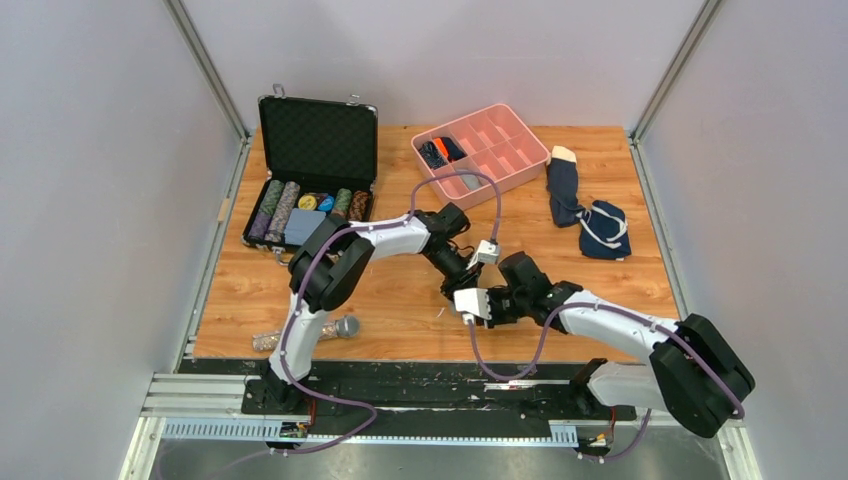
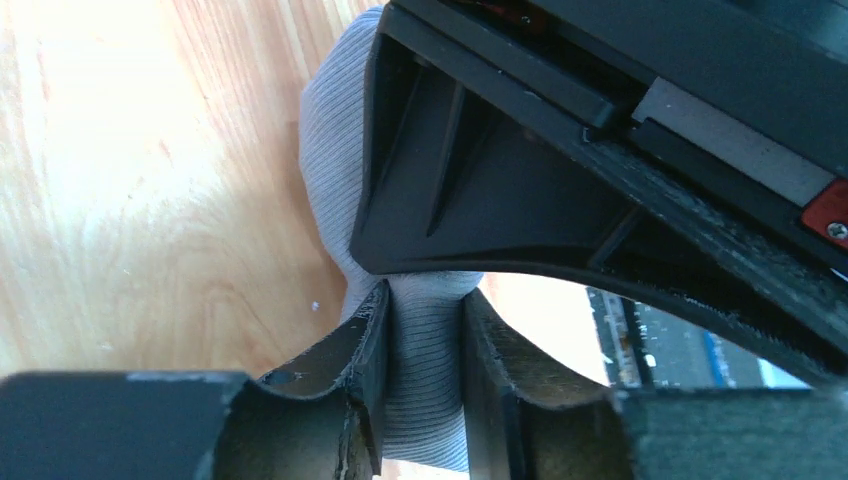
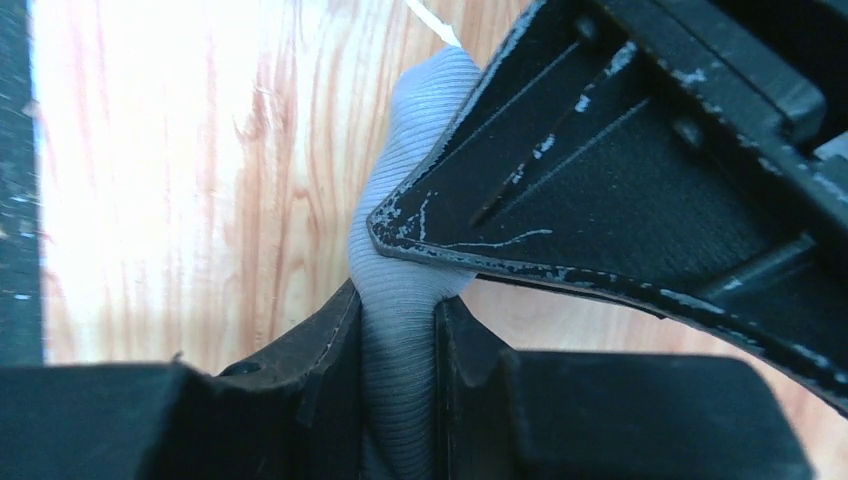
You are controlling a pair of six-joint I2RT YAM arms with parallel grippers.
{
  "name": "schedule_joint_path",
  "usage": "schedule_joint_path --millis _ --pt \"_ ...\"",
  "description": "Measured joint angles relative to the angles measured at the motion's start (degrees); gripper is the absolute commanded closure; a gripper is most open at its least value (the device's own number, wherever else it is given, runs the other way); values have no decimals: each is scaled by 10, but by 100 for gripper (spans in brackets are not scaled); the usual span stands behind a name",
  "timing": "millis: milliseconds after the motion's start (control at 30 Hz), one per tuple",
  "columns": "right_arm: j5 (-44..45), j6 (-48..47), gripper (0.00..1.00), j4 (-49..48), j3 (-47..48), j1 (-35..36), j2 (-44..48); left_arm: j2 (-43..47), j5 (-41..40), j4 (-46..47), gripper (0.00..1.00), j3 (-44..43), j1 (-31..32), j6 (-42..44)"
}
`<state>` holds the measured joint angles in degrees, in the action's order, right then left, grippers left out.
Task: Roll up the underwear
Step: Roll the underwear to the center of the board, then place the underwear in the storage box.
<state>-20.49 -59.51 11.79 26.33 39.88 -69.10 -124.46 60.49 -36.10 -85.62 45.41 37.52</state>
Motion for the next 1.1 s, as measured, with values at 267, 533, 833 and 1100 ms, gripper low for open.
schedule_joint_path --millis 267,533,833,1100 --pt "-91 49 100 150 110 -71 -9 83 -80 57 2 23 -75 -244" --pt "-128 109 100 255 281 -163 -80 137 -128 31 0 -111 -265 -378" --pt "-119 276 100 232 663 -262 -345 248 -110 -100 0 -152 -285 -318" --pt "-95 389 100 189 874 -290 -553 318 -121 -156 0 -105 -302 -290"
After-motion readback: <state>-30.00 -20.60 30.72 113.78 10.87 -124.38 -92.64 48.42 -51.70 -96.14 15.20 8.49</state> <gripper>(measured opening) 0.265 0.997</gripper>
